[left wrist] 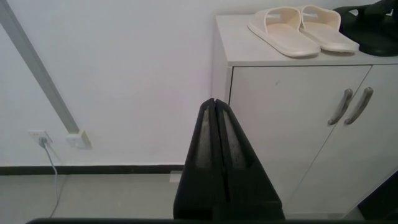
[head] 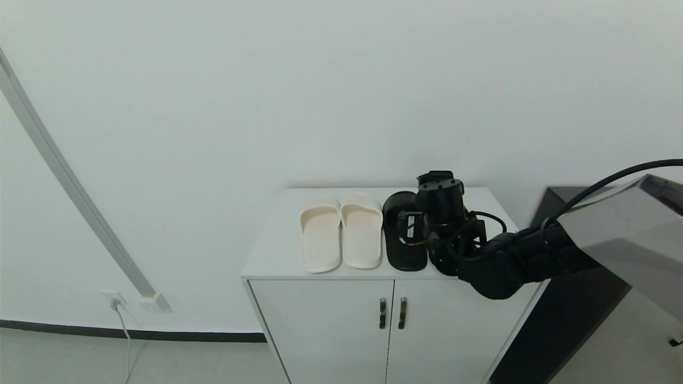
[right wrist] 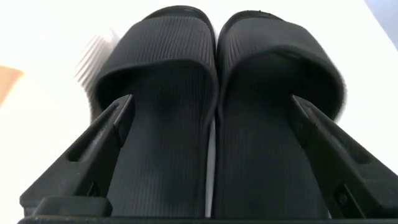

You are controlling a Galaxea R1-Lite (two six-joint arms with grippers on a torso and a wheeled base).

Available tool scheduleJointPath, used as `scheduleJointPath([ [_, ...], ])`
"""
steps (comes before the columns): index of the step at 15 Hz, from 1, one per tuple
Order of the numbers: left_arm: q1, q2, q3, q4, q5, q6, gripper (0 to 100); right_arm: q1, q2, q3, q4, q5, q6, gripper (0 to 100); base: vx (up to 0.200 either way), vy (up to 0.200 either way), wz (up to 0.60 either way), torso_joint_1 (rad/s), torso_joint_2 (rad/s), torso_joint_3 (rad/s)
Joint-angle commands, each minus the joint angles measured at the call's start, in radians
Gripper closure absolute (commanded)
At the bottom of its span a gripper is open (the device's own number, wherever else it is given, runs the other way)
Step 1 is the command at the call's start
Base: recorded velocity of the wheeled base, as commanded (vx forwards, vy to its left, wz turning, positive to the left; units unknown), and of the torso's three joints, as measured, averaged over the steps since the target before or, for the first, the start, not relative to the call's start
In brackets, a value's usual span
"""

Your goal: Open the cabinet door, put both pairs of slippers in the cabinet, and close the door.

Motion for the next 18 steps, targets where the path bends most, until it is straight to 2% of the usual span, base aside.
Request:
scheduleJointPath([
  [1, 0.0, 0.001, 0.0, 0.0, 0.0, 0.0, 100, -0.024, 0.072, -0.067, -0.001, -0.002, -0.012, 0, 0.0, 0.0, 0.0, 0.0, 0.0, 0.0],
  [14, 0.0, 0.001, 0.0, 0.001, 0.0, 0.0, 100, -0.079, 0.192, -0.282, 0.045, -0.005, -0.026, 0, 0.0, 0.0, 0.0, 0.0, 0.0, 0.0],
  [15, 0.0, 0.001, 0.0, 0.001, 0.0, 0.0, 100, -0.079, 0.192, -0.282, 0.045, -0.005, -0.026, 100, 0.0, 0.0, 0.0, 0.0, 0.0, 0.0],
  [18, 0.0, 0.001, 0.0, 0.001, 0.0, -0.002, 100, -0.079, 0.19, -0.281, 0.045, -0.007, -0.026, 100, 0.0, 0.0, 0.0, 0.0, 0.0, 0.0],
])
